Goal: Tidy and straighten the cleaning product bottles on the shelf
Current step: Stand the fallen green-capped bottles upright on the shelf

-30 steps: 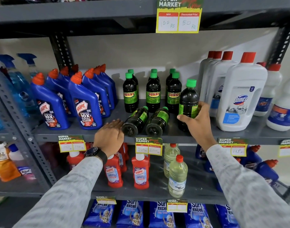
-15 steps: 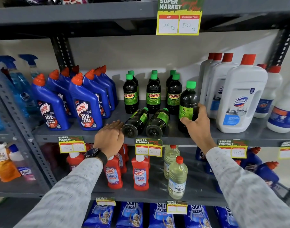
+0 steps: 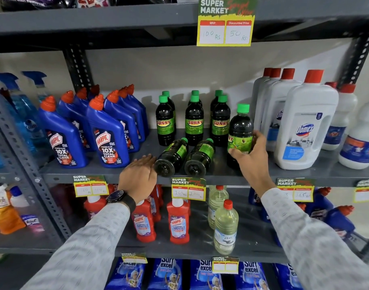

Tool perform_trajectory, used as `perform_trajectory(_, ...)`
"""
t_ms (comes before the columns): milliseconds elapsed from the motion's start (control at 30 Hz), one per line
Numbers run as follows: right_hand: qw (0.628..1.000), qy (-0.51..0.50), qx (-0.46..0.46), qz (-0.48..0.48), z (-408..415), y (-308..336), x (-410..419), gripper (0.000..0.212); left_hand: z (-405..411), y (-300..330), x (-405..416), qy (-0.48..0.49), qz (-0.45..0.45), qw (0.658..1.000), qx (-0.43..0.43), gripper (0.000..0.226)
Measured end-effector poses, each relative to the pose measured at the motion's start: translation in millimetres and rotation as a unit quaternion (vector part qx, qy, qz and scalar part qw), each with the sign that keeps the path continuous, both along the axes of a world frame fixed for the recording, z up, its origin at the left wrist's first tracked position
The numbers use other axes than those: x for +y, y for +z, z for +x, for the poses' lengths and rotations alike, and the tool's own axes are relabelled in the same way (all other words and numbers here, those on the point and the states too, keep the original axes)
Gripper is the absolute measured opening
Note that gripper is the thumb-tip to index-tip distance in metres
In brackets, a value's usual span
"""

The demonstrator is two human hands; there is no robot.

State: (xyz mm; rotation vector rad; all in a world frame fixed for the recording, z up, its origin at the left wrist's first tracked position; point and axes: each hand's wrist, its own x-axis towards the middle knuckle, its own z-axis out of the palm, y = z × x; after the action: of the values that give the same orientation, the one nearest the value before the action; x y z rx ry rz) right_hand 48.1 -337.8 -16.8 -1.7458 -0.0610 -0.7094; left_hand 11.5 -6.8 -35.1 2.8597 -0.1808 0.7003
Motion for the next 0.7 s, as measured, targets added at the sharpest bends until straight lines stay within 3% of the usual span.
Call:
perform_trajectory(100, 1.0, -0.016, -0.021, -0.01, 0.4, -0.4, 2.6, 0.085, 0.5, -0.4, 0.3, 0.002, -0.002, 1.0, -0.001, 0.058)
perform_trajectory(300, 1.0, 0.015, -0.002, -0.011, 0.8, -4.3, -2.9, 0.074, -0.2, 0.0, 0.4, 0.0, 0.0, 1.0, 0.001, 0.058)
perform_trajectory(433, 1.0, -0.011, -0.011, -0.025, -3.2, 1.4, 3.8, 0.088, -0.4, 0.7, 0.2, 0.001, 0.004, 1.0, 0.008, 0.061)
perform_trajectory(700, 0.998, -0.025, -0.008, -0.056, -4.8, 0.2, 5.2, 0.084, 1.2, -0.9, 1.2, 0.002, 0.004, 1.0, 0.003, 0.06)
